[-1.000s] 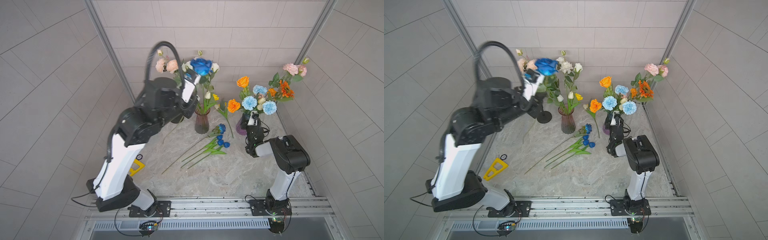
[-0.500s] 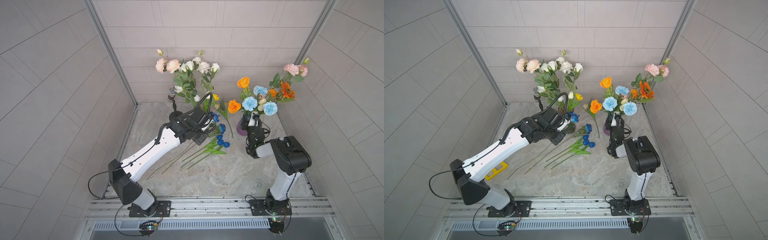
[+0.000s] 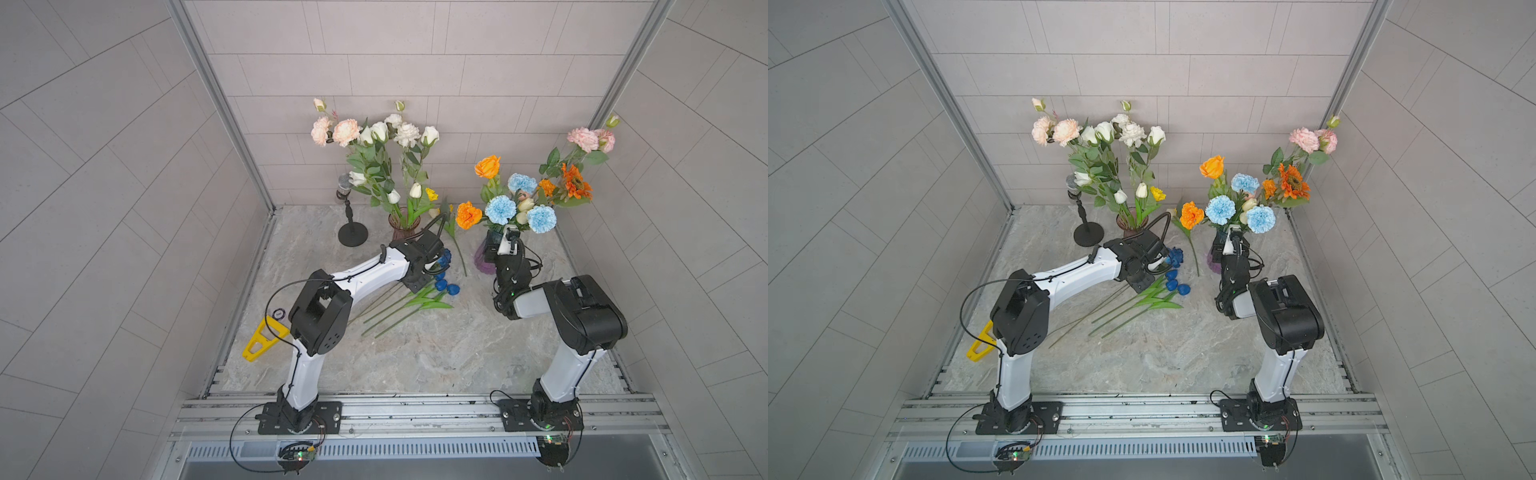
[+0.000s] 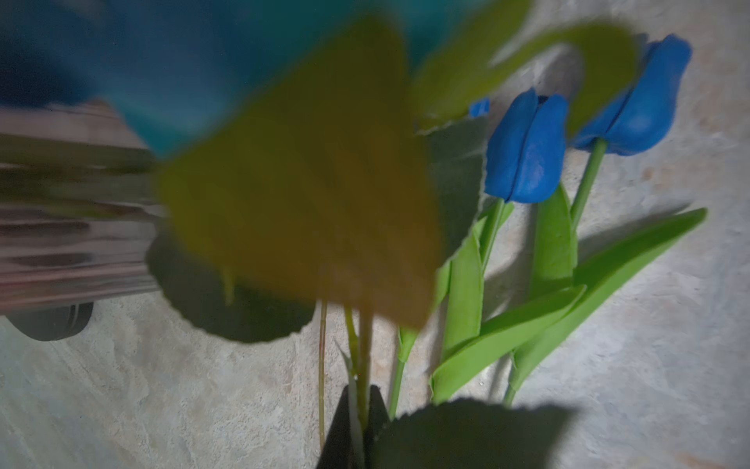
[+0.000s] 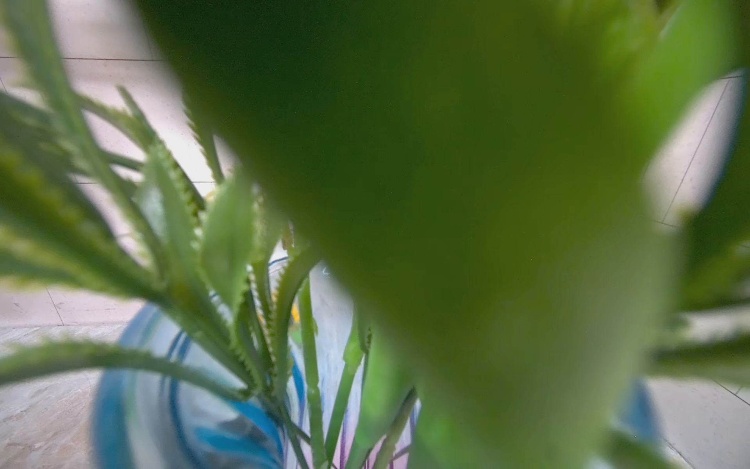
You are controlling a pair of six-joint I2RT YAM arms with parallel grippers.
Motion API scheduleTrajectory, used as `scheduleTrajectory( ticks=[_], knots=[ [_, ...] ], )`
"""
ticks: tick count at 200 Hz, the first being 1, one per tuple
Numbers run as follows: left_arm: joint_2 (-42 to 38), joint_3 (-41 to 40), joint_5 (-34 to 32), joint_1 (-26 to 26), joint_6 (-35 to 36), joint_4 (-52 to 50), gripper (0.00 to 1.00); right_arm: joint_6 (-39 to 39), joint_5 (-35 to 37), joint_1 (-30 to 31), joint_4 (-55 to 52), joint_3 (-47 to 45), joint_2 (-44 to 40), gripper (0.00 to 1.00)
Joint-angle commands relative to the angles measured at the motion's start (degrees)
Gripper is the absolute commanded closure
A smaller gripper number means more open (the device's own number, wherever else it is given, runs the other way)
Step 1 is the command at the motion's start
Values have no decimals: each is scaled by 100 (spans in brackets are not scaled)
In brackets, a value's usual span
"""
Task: Pick out blue flowers from the vase
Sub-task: Place the flower at the center of the board.
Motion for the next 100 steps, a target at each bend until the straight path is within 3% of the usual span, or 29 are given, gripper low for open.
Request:
scheduleTrajectory(
  ticks=[1, 18, 64, 100],
  knots=[
    [33, 279, -267, 40, 202, 151, 100, -285, 77, -30, 249, -7, -251, 34],
    [58, 277, -240, 40, 210, 180, 100, -312, 80, -30, 249, -20, -258, 33],
    [-159, 264, -25, 40, 268, 206, 51, -314, 73, -30, 249, -12, -249, 31],
    [-455, 368, 216, 46, 256, 111, 37, -292, 75, -30, 249, 10, -230, 32]
  ],
)
